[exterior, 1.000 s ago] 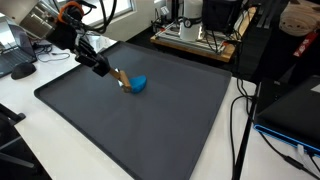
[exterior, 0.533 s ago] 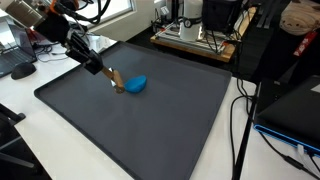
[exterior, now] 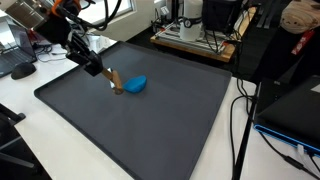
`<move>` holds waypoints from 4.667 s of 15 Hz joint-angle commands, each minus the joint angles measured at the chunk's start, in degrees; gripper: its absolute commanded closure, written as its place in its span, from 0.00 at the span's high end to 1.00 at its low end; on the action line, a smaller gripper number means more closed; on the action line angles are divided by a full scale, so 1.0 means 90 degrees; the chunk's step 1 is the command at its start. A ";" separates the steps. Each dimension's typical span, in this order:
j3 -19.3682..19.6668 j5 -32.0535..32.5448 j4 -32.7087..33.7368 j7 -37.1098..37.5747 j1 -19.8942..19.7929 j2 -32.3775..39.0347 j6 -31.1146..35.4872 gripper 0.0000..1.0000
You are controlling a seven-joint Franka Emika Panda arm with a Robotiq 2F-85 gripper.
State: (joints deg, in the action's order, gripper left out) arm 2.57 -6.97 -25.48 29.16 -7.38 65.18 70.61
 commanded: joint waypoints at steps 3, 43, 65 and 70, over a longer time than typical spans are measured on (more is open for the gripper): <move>0.0142 0.0235 -0.0100 0.0563 0.0303 -0.0229 0.0167 0.22; 0.0997 0.2597 0.0008 0.7466 0.3407 0.0191 -0.1148 0.22; 0.1397 0.3388 0.0026 0.7697 0.3955 0.0110 -0.1423 0.22; 0.1367 0.3349 0.0019 0.8252 0.4037 0.0194 -0.1624 0.22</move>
State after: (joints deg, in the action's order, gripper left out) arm 14.44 22.07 -25.31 101.03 27.98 66.96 57.96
